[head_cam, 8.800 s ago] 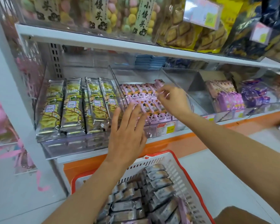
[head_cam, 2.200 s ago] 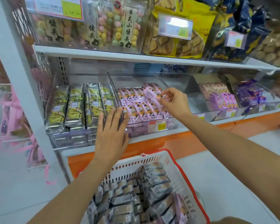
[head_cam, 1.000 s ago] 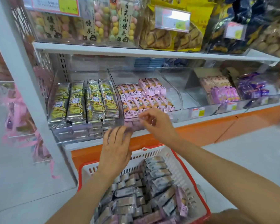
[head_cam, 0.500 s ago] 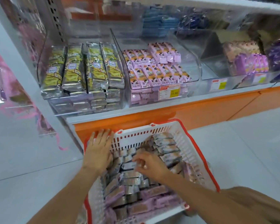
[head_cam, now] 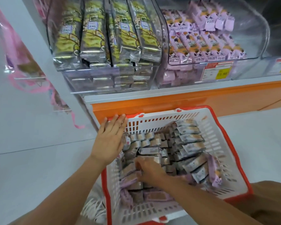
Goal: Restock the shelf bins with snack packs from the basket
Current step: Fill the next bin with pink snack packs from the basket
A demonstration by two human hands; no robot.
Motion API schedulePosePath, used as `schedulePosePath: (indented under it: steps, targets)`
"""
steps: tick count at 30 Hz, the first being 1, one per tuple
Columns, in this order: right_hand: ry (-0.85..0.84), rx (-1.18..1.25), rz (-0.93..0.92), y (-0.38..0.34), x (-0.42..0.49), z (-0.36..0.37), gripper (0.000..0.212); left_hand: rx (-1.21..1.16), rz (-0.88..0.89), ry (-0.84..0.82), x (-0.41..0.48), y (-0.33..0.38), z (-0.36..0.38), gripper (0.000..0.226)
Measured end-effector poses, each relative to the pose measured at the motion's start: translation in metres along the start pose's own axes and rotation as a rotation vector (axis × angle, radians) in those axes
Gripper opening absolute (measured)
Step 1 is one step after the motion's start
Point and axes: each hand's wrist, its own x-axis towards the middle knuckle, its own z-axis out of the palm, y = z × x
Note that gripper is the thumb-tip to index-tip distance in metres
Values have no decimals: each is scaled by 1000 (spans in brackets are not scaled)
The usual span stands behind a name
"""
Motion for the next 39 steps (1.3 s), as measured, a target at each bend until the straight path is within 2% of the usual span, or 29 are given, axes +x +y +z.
schedulePosePath:
  steps: [4,7,11,12,16,22,25,27,32,39]
  targets:
    - [7,44,-32,1,0,-4,25,-24,-3,1,0,0,0,69]
    - [76,182,-33,2,-11,-28,29,-41,5,-20,-1,-1,0,72]
    - [235,362,-61,5,-35,-78,29,-125,41,-2,0,7,-5,57]
    - [277,403,-62,6,-42,-91,29,-187,72,-39,2,12,-11,56]
    - [446,502,-108,7,-66,-133,31,-569,113,-263,15,46,-44,78]
    - [665,715,-224,-10,-107,-182,42,-1049,-70,-146,34,90,-92,34]
    - [711,694,-246,-5,-124,-188,50,-1312,-158,-77,43,101,-112,15]
    - [699,656,-238,0,-134,-185,49,-1434,-178,-44,49,107,-125,11]
    - [782,574,-254,4,-153,-185,37,-1483,-141,-21,54,127,-156,11]
    - [874,466,-333,0,-171,-214,30,-1500,-77,31,65,134,-181,21]
